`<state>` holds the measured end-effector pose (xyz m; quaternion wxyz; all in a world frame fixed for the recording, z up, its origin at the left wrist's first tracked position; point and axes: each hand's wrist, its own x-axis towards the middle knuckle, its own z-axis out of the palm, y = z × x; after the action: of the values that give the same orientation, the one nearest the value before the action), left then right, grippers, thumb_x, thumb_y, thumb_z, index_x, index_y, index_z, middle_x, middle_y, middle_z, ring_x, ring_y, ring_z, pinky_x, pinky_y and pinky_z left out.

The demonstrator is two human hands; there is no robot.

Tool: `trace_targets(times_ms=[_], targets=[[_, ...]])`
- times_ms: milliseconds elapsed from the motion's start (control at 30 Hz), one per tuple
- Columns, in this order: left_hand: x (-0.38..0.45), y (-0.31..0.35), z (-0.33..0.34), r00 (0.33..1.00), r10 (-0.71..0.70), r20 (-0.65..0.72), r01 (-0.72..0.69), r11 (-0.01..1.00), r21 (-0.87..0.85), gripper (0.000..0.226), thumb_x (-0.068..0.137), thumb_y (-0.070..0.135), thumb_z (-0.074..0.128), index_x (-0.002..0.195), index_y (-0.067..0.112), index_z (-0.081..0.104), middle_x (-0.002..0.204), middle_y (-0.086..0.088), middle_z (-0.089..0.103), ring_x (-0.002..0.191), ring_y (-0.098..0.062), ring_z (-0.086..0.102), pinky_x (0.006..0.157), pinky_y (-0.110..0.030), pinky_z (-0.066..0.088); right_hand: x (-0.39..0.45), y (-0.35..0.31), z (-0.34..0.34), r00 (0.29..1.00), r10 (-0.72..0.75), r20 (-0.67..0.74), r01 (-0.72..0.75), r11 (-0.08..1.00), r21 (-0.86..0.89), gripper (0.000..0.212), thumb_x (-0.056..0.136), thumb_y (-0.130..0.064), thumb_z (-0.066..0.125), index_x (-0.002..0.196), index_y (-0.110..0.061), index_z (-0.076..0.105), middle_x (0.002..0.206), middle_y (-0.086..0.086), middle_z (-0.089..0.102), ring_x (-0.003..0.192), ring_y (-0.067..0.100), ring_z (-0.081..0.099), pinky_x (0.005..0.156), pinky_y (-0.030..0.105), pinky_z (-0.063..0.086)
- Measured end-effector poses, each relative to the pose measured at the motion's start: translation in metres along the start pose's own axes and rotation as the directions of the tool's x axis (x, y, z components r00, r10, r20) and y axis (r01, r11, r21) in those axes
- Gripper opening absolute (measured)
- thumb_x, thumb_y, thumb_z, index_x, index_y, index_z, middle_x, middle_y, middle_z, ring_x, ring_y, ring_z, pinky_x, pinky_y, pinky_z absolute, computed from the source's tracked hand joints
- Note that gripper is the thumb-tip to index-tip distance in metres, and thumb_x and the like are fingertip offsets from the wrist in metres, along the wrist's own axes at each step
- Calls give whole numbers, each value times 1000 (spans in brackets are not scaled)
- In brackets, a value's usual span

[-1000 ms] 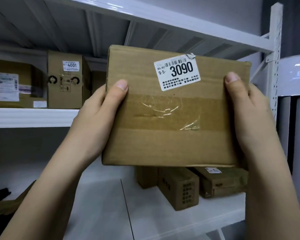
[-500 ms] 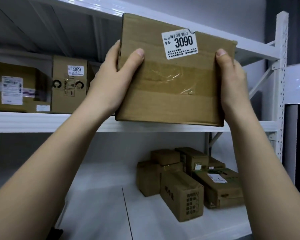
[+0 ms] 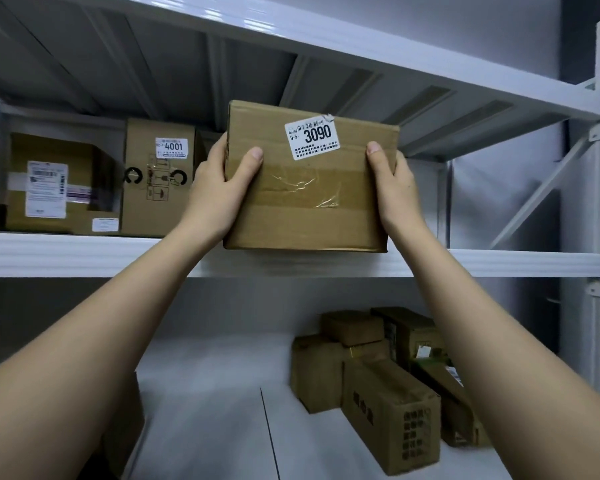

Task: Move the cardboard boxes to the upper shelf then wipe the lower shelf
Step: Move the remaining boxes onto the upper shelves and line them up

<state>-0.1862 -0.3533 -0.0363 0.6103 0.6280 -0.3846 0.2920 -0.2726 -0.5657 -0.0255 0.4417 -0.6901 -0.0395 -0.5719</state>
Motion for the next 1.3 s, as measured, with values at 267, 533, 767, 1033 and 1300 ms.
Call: trace_targets(times_ms=[267, 533, 767, 1033, 1300], targets=[[27, -35, -7, 995, -84, -50, 94, 966, 242, 78, 74, 82, 33, 139, 40, 34, 132, 9, 55, 122, -22, 51, 104, -42, 38, 27, 35, 40, 986, 85, 143, -93, 994, 50, 54, 83, -65, 53, 125, -32, 49, 119, -12, 61, 112, 13, 58, 102, 41, 45], [52, -65, -11, 951, -293, 96, 247, 911, 329, 75, 82, 65, 46, 145, 29, 27, 137, 2, 50, 122, -27, 49, 107, -42, 37, 47, 56, 65, 924, 274, 265, -248, 960, -128, 78, 71, -66, 46, 132, -19, 33, 119, -1, 53, 109, 22, 55, 93, 42, 47], [71, -82, -4, 867, -490, 93, 389, 781, 488, 75, 90, 46, 48, 145, 6, 17, 138, -15, 43, 121, -33, 45, 89, -32, 35, 55, 80, 80, 826, 424, 372, -315, 894, -319, 58, 90, -50, 34, 138, -19, 24, 120, 5, 50, 107, 27, 53, 93, 45, 46], [81, -99, 2, 829, -559, 23, 408, 631, 661, 67, 98, 39, 39, 147, 1, 15, 146, -20, 35, 131, -38, 36, 104, -38, 31, 63, 97, 94, 798, 452, 399, -260, 855, -449, 59, 97, -37, 33, 146, -11, 15, 116, 7, 53, 112, 30, 52, 98, 42, 42], [80, -100, -2, 856, -508, -99, 355, 436, 827, 60, 97, 21, 45, 147, 1, 17, 141, -22, 41, 125, -38, 45, 104, -46, 39, 57, 94, 98, 908, 281, 311, 14, 722, -692, 48, 94, -32, 55, 129, -12, 29, 111, 12, 57, 94, 33, 61, 80, 47, 53]])
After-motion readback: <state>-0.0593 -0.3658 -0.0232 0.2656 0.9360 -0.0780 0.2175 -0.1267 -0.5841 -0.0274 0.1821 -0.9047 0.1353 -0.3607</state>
